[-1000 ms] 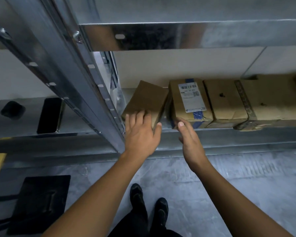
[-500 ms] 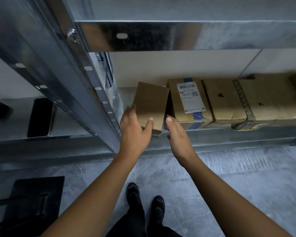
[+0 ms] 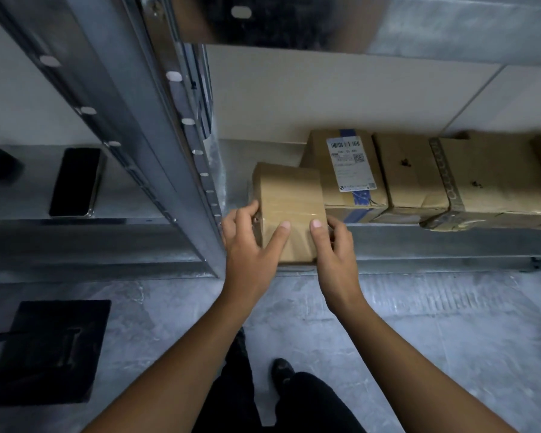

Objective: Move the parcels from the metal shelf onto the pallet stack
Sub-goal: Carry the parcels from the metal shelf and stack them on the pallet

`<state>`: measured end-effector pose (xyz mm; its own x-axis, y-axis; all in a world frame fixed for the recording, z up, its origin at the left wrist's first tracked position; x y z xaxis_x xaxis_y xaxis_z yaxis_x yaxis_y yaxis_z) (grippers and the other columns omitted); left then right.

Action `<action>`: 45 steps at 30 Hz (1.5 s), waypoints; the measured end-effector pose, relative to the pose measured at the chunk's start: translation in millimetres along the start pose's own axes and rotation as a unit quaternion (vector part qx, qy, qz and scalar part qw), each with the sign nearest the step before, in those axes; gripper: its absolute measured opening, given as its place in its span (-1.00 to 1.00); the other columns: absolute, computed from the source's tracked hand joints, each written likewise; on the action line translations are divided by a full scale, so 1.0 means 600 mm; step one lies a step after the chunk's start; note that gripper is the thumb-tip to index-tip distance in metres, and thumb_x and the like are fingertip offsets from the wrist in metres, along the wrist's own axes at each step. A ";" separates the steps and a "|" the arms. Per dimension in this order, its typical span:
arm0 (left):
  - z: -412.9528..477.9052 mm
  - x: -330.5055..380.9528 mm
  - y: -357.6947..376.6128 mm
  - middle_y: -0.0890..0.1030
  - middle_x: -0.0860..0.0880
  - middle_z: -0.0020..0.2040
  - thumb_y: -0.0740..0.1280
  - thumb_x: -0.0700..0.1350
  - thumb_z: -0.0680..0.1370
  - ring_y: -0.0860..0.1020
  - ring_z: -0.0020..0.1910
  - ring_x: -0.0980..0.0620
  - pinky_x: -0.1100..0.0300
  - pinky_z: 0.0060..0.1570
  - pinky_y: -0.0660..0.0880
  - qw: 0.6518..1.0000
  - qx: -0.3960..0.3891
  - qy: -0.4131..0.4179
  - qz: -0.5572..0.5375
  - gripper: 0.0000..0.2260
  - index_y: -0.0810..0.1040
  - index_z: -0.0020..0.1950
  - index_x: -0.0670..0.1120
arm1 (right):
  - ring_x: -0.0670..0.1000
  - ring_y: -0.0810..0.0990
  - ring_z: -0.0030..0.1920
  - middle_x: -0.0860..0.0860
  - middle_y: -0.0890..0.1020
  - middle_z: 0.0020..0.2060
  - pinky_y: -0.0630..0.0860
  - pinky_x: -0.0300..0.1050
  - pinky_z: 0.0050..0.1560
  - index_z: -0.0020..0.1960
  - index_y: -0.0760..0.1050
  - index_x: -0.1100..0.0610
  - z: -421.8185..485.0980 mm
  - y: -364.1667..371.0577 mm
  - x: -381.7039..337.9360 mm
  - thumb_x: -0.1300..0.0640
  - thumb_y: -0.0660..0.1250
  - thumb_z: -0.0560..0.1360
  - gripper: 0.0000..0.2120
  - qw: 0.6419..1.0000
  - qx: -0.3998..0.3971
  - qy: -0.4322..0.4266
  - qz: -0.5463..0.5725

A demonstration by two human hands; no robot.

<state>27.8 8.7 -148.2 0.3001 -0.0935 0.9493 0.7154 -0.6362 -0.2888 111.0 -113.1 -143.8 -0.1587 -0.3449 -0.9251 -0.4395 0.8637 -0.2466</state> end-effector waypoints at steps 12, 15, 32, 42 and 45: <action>-0.212 0.005 0.000 0.54 0.21 0.35 0.42 0.22 0.48 0.52 0.36 0.21 0.26 0.24 0.51 0.983 0.074 0.001 -0.168 -0.41 0.34 0.47 0.17 | -0.12 0.54 0.33 -0.10 0.54 0.35 0.53 -0.06 0.30 0.41 0.42 -0.17 -0.099 -0.085 0.021 -0.40 0.30 0.46 -0.41 0.981 -0.156 -0.115 0.013; -0.265 0.003 -0.024 0.57 0.23 0.30 0.39 0.22 0.48 0.54 0.33 0.19 0.21 0.27 0.52 0.975 0.138 0.005 -0.176 -0.46 0.37 0.43 0.19 | -0.19 0.56 0.27 -0.19 0.57 0.29 0.51 -0.21 0.18 0.34 0.42 -0.23 -0.137 -0.076 0.021 -0.39 0.27 0.47 -0.50 0.968 -0.221 -0.117 0.031; -0.642 -0.084 -0.373 0.58 0.34 0.26 0.37 0.01 0.56 0.54 0.30 0.27 0.31 0.21 0.52 0.859 0.465 0.020 -0.213 -0.53 0.38 0.46 0.20 | -0.54 0.41 0.20 -0.22 0.38 0.30 0.34 -0.64 0.07 0.66 0.15 -0.27 -0.532 0.206 -0.012 -0.42 0.27 0.43 -0.16 0.800 -0.540 -0.251 -0.078; -0.983 -0.152 -0.654 0.60 0.41 0.17 0.36 -0.09 0.61 0.57 0.21 0.32 0.41 0.08 0.50 0.781 0.598 0.031 -0.178 -0.59 0.39 0.44 0.14 | -0.53 0.35 0.25 -0.12 0.39 0.39 0.31 -0.56 0.15 0.68 0.12 -0.24 -0.947 0.395 0.020 -0.41 0.23 0.45 -0.16 0.697 -0.645 -0.304 -0.082; -1.061 -0.164 -0.705 0.60 0.36 0.20 0.36 0.00 0.55 0.57 0.23 0.28 0.36 0.10 0.52 0.760 0.627 0.029 -0.168 -0.57 0.41 0.41 0.20 | -0.54 0.34 0.25 -0.20 0.34 0.37 0.32 -0.45 0.17 0.67 0.10 -0.27 -1.040 0.427 0.025 -0.46 0.21 0.42 -0.13 0.676 -0.664 -0.307 -0.085</action>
<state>-706.3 -200.6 -40.2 -0.0353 -0.1443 0.9889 0.7950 0.5956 0.1153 -555.6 -126.1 -41.1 0.2118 0.1715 -0.9621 -0.8765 -0.4022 -0.2647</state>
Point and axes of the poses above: each hand's wrist, its own z-axis towards the middle knuckle, its own y-axis out of the palm, x = y × z, the point moved 1 cm from there along z, towards the middle knuckle
